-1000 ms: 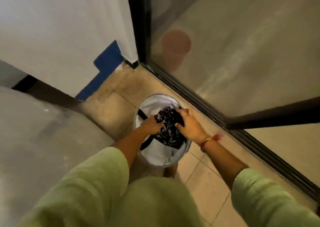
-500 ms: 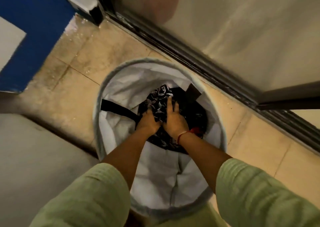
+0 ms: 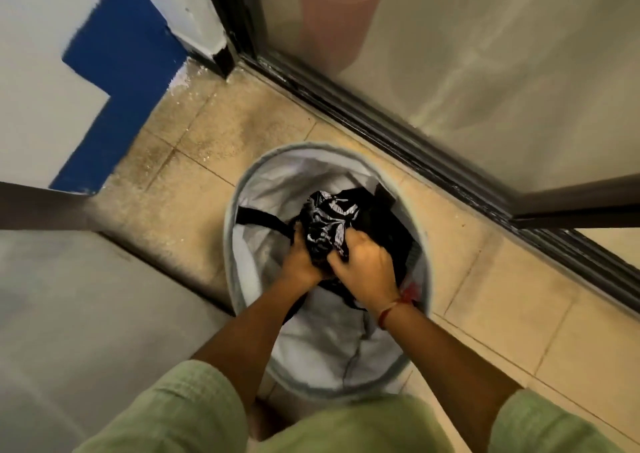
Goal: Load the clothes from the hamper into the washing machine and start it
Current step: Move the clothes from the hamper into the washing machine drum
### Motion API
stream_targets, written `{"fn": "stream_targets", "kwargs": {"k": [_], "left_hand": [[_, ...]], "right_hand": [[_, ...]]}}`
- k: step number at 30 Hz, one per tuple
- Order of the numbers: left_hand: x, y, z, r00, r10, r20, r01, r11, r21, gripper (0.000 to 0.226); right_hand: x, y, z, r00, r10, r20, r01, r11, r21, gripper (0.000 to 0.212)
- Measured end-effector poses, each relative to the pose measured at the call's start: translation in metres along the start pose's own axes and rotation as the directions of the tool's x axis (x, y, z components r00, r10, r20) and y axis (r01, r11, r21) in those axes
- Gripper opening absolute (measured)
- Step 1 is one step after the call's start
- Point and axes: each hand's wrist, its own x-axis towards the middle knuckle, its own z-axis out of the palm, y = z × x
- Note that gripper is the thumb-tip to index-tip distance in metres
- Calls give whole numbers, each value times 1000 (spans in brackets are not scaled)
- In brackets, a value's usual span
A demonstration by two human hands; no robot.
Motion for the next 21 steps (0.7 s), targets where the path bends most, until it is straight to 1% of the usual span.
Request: {"fn": "stream_targets", "kwargs": {"k": [1,2,3,4,5,6,7,8,9,10,11,12,13,14,16,18,19,20,21], "left_hand": [[-21,10,-6,998,-54,21,53,998,31,94],[-39,20,-13,993,-80,81,83,996,-35,76],[-57,32,-22,983,-51,176,91,970,-225,55],[-80,48,-27,987,56,149,-17,968,-249,38],[-98,63,-32,988,153,36,-130,923,-363,33],[-109,77,-39,986,165,-17,-153,861,-484,32],[-134,97,-50,996,88,-10,-80,846,-527,29],[-160,113,-66,999,28,23,-12,848,-529,30],[-182,123,-83,1000,18,1,-15,888,-459,30],[-198,132,-97,999,25,35,-9,920,-392,26],[-216,144,-115,996,44,75,-22,961,-277,25],[-233,154,-130,996,57,70,-44,984,-174,35],[-246,163,-143,995,96,40,-96,995,-13,43],[-263,172,-154,990,140,22,-140,990,33,41],[-295,185,-168,981,192,-27,-190,981,40,32],[-324,191,-175,969,244,-39,-244,970,-9,33],[-334,190,-175,960,280,-27,-280,960,-7,34],[-345,188,-174,964,265,0,-265,964,15,35],[-349,183,-171,969,248,5,-248,968,35,36]], "right_hand": [[-10,-10,-14,1000,-1,-26,2,999,34,30],[-21,-24,-32,999,11,-46,-7,997,79,29],[-31,-39,-50,998,21,-56,-14,992,129,27],[-43,-57,-69,998,18,-62,-7,984,176,27],[-54,-76,-86,998,-2,-69,17,977,212,26],[-63,-92,-101,998,-23,-66,38,971,235,25],[-72,-109,-120,997,-43,-64,58,965,257,23],[-80,-124,-139,997,-50,-63,66,956,286,22],[-87,-137,-157,995,-57,-77,79,944,322,24],[-94,-151,-177,993,-69,-94,98,928,359,28],[-99,-163,-194,991,-81,-110,119,910,396,34],[-106,-176,-214,987,-98,-126,144,891,430,41],[-114,-187,-233,982,-111,-152,169,869,465,47],[-123,-197,-250,979,-105,-176,181,843,506,51],[-138,-205,-271,978,-48,-202,162,782,602,57],[-156,-210,-283,988,1,-157,103,747,656,61],[-163,-212,-284,991,-12,-132,96,752,652,60],[-170,-215,-285,996,-35,-87,82,777,624,56],[-174,-216,-284,998,-61,-32,68,793,606,44]]}}
